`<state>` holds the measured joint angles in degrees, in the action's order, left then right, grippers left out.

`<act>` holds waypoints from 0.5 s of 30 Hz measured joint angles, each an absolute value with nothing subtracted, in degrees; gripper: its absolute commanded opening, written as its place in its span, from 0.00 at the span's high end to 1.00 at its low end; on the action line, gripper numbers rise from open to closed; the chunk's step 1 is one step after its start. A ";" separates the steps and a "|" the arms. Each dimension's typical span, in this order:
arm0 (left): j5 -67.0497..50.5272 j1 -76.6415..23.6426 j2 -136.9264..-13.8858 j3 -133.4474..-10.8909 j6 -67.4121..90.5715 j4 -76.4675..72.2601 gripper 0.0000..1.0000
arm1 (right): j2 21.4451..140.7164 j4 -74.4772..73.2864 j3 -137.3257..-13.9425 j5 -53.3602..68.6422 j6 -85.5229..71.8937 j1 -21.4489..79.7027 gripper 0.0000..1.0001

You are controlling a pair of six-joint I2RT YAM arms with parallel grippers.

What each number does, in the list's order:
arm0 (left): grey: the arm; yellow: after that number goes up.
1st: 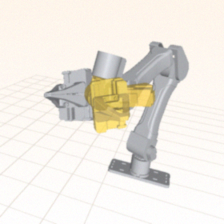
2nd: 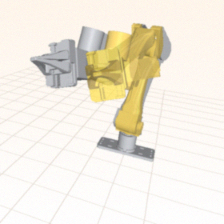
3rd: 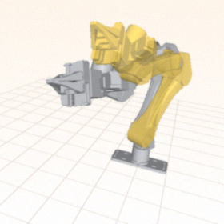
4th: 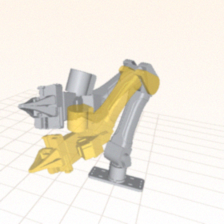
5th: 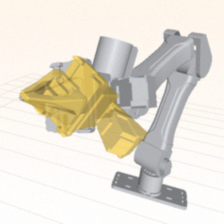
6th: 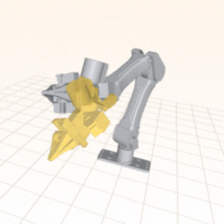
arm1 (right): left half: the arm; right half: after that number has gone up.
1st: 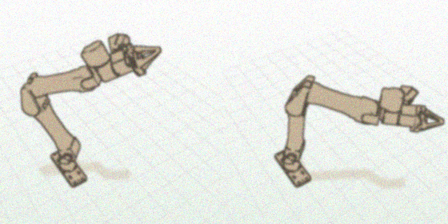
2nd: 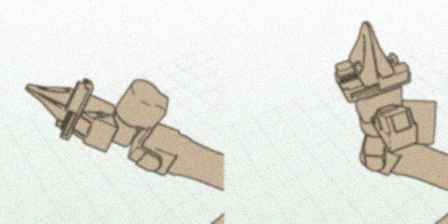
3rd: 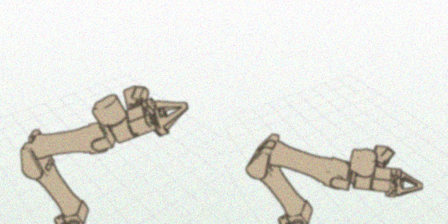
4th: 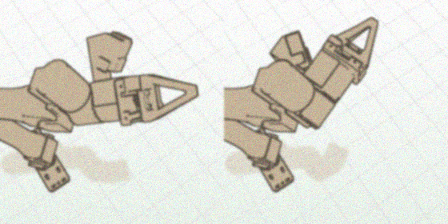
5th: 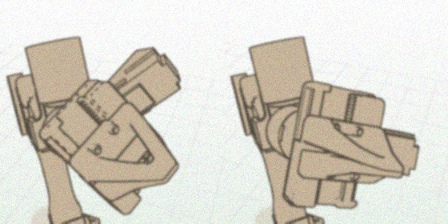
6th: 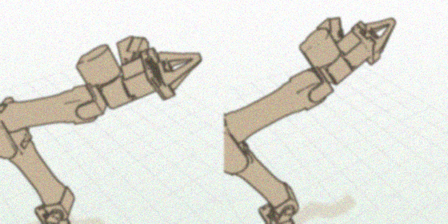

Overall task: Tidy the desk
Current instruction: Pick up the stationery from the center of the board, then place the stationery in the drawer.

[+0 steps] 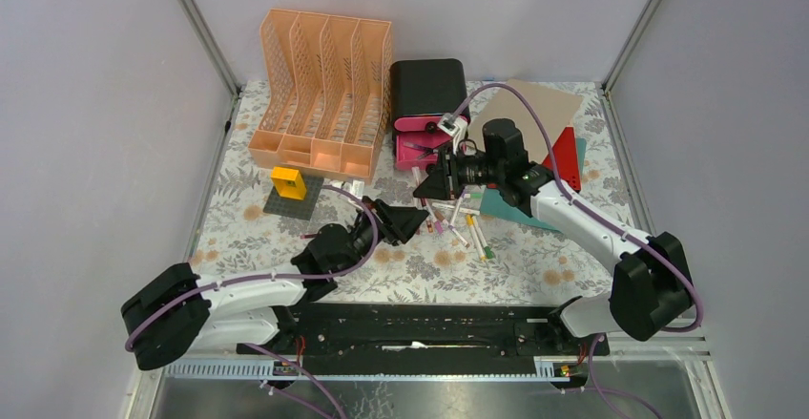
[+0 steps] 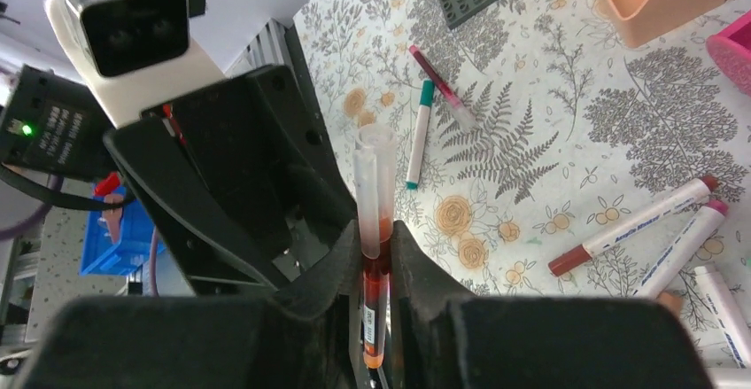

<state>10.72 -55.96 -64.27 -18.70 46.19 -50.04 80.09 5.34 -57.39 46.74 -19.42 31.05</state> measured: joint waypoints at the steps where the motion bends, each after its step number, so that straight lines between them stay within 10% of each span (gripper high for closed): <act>1: 10.76 -55.96 -63.59 -18.74 45.78 -49.19 0.33 | 80.12 4.32 -57.49 47.00 -17.93 31.05 1.00; 4: 10.76 -55.99 -60.55 -18.90 43.70 -46.09 0.04 | 80.49 -0.03 -59.09 48.14 -12.38 31.05 1.00; 15: 13.17 -55.77 -48.82 -21.45 33.50 -27.29 0.01 | 80.88 -17.89 -69.91 40.64 15.73 31.05 1.00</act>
